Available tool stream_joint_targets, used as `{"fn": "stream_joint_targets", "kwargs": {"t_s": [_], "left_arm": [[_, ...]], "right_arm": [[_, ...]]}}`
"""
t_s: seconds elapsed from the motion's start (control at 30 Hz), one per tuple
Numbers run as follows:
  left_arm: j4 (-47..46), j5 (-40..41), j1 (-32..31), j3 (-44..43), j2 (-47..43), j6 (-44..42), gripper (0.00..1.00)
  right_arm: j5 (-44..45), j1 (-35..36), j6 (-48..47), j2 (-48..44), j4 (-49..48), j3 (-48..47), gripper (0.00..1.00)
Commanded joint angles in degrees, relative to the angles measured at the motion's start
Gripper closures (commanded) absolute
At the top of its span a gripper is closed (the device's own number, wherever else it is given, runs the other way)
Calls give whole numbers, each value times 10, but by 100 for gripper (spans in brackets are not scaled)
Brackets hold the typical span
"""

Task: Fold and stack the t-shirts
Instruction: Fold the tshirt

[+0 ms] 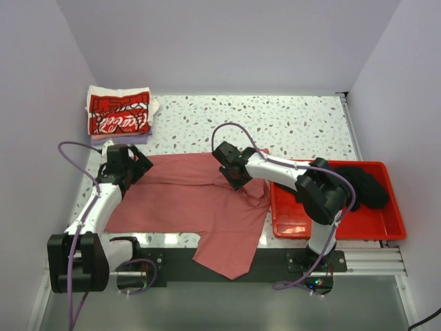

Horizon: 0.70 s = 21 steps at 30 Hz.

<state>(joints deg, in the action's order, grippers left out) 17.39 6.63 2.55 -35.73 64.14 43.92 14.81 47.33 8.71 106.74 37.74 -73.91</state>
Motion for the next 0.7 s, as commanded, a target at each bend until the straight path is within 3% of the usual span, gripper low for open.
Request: {"fn": "stream_joint_targets", "kwargs": {"t_s": [0.0, 0.23, 0.33, 0.37, 0.47, 0.57, 0.67], "left_arm": [[-23, 4, -3, 0, 2, -3, 0], [-22, 3, -3, 1, 2, -4, 0], [-21, 1, -3, 1, -2, -4, 0], [-21, 1, -3, 1, -2, -4, 0], [-20, -2, -3, 4, -9, -3, 0], [-18, -3, -3, 6, -16, -3, 0], [-18, -4, -3, 7, -21, -3, 0]], "right_arm": [[34, -8, -19, -15, 20, -20, 65], [59, -20, -23, -13, 29, -31, 57], [100, -29, -12, -23, 44, -53, 56], [137, -30, -10, -25, 45, -59, 47], [168, -32, -11, -28, 61, -87, 45], [118, -27, -21, -53, 54, -84, 36], [13, -5, -45, -99, 31, -49, 32]]}}
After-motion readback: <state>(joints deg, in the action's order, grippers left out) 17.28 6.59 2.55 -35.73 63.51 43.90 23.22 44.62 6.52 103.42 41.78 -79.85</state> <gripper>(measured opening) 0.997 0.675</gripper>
